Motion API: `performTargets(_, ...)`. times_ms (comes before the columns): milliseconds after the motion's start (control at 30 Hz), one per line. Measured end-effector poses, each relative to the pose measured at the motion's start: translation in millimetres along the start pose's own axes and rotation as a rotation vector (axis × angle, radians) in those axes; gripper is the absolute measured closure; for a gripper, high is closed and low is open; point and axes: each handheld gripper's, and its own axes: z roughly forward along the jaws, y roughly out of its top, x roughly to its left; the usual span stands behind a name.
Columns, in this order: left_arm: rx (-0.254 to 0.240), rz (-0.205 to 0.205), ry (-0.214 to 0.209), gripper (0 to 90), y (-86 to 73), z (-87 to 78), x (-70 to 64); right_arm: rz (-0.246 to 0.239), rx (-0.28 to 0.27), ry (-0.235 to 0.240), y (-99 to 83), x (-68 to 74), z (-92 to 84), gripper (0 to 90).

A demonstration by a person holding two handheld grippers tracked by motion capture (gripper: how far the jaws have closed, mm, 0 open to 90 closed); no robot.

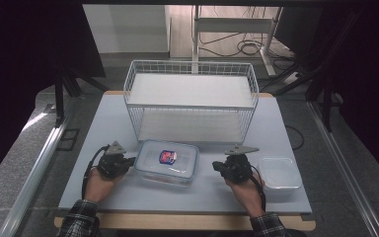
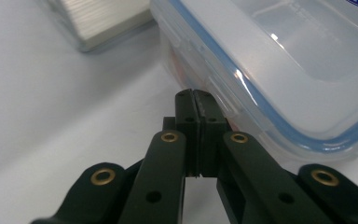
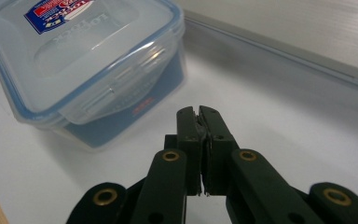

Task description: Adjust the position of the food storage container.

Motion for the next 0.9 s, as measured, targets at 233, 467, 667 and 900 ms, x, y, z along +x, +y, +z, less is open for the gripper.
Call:
performTargets(233, 0.007, 0.037, -0.035, 89.7, 5.3, 5.0, -22.0, 0.011, 0.008, 0.007, -2.9, -1.0, 3.7, 85.1)
performTargets(467, 0.006, 0.080, -0.064, 88.5, 10.4, 10.9, -41.4, 0.004, 0.001, -0.010, -5.5, -4.2, -4.2, 83.3)
performTargets(667, -0.008, 0.075, -0.057, 80.4, 9.7, 9.6, -40.7, 0.011, -0.002, -0.012, -9.3, -8.2, -10.8, 79.1)
performTargets(900, -0.031, -0.004, 0.040, 33.9, 3.4, 4.3, -24.1, 0.024, -0.044, -0.056, -8.8, -11.2, -21.3, 54.5)
